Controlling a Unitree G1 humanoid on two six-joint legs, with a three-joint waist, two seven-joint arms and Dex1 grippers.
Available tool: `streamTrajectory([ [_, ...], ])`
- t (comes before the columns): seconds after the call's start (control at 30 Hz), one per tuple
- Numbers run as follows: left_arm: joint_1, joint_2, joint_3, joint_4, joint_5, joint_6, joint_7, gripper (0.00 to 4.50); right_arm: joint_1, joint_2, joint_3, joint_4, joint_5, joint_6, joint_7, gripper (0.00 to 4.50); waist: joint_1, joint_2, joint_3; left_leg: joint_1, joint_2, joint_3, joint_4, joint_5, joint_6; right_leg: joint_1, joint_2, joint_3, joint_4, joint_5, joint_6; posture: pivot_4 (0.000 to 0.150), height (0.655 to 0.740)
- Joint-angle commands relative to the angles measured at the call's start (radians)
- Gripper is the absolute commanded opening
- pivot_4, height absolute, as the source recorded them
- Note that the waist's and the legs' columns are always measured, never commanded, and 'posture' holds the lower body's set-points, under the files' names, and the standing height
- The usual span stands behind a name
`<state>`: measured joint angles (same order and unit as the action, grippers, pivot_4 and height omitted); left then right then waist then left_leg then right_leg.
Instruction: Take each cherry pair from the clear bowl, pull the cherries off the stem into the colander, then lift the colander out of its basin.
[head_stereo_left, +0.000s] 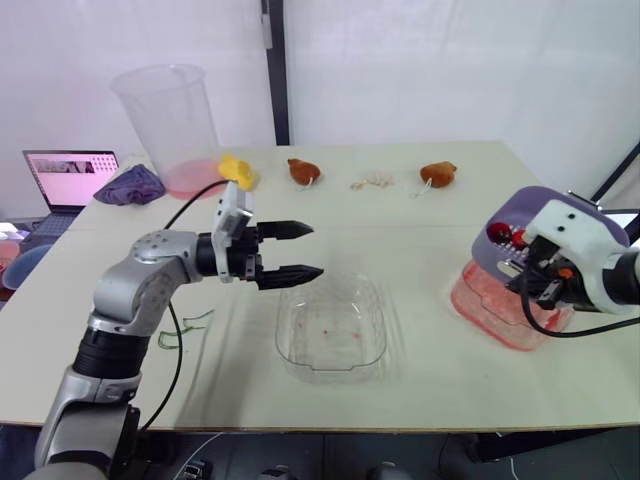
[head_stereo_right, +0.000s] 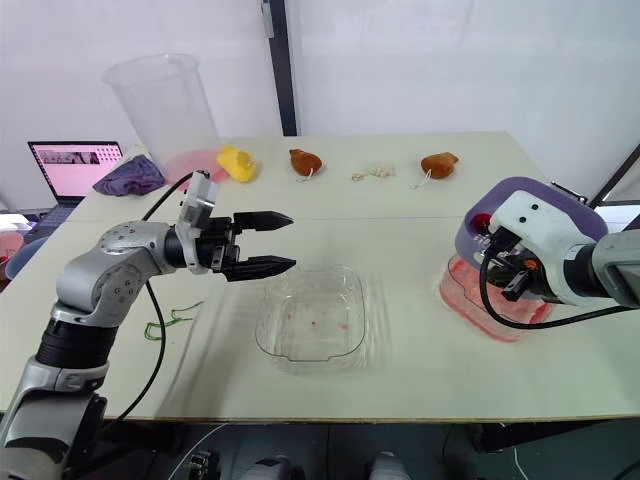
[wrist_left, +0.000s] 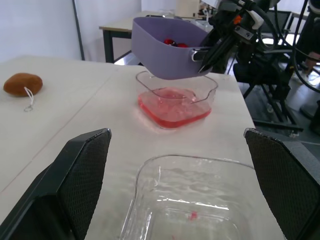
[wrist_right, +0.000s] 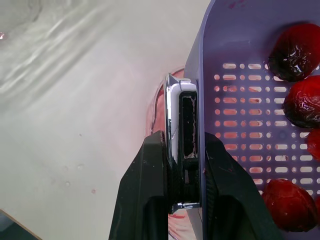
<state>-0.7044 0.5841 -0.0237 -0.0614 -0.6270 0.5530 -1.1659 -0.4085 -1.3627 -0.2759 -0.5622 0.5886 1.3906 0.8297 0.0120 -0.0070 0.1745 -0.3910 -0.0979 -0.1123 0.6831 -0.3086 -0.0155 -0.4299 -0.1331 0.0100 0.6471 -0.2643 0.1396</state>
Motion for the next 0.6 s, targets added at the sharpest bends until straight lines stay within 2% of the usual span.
streamTrajectory([
  [0.03, -0.017, -0.003, 0.009, -0.015, 0.002, -0.021, -0.007, 4.50, -0.017, -0.008, -0.027, -0.025, 0.016, 0.021, -0.019, 0.24, 0.000, 0.000, 0.000, 0.000, 0.000, 0.000, 0.000, 0.000, 0.000, 0.000, 0.000, 0.000, 0.000, 0.000, 0.000, 0.150, 0.7400],
  [0.17, -0.018, -0.007, 0.011, -0.014, 0.007, -0.023, -0.011, 4.50, 0.001, -0.003, -0.064, -0.034, 0.033, 0.057, -0.024, 0.24, 0.000, 0.000, 0.000, 0.000, 0.000, 0.000, 0.000, 0.000, 0.000, 0.000, 0.000, 0.000, 0.000, 0.000, 0.000, 0.150, 0.7400],
  [0.3, -0.033, -0.013, 0.007, 0.002, 0.012, -0.024, -0.014, 4.50, -0.037, 0.116, -0.161, -0.042, 0.096, 0.164, -0.039, 0.24, 0.000, 0.000, 0.000, 0.000, 0.000, 0.000, 0.000, 0.000, 0.000, 0.000, 0.000, 0.000, 0.000, 0.000, 0.000, 0.150, 0.7400],
  [0.5, -0.049, -0.028, -0.007, 0.024, 0.021, -0.028, -0.027, 4.50, -0.019, 0.191, -0.219, -0.042, 0.122, 0.173, -0.064, 0.24, 0.000, 0.000, 0.000, 0.000, 0.000, 0.000, 0.000, 0.000, 0.000, 0.000, 0.000, 0.000, 0.000, 0.000, 0.000, 0.150, 0.7400],
  [0.6, -0.048, -0.033, -0.002, 0.018, 0.021, -0.020, -0.023, 4.50, 0.043, 0.161, -0.240, -0.012, 0.096, 0.133, -0.062, 0.24, 0.002, 0.000, 0.000, 0.000, 0.000, -0.001, 0.000, 0.000, 0.000, 0.000, 0.000, 0.000, 0.001, 0.000, 0.000, 0.150, 0.7400],
])
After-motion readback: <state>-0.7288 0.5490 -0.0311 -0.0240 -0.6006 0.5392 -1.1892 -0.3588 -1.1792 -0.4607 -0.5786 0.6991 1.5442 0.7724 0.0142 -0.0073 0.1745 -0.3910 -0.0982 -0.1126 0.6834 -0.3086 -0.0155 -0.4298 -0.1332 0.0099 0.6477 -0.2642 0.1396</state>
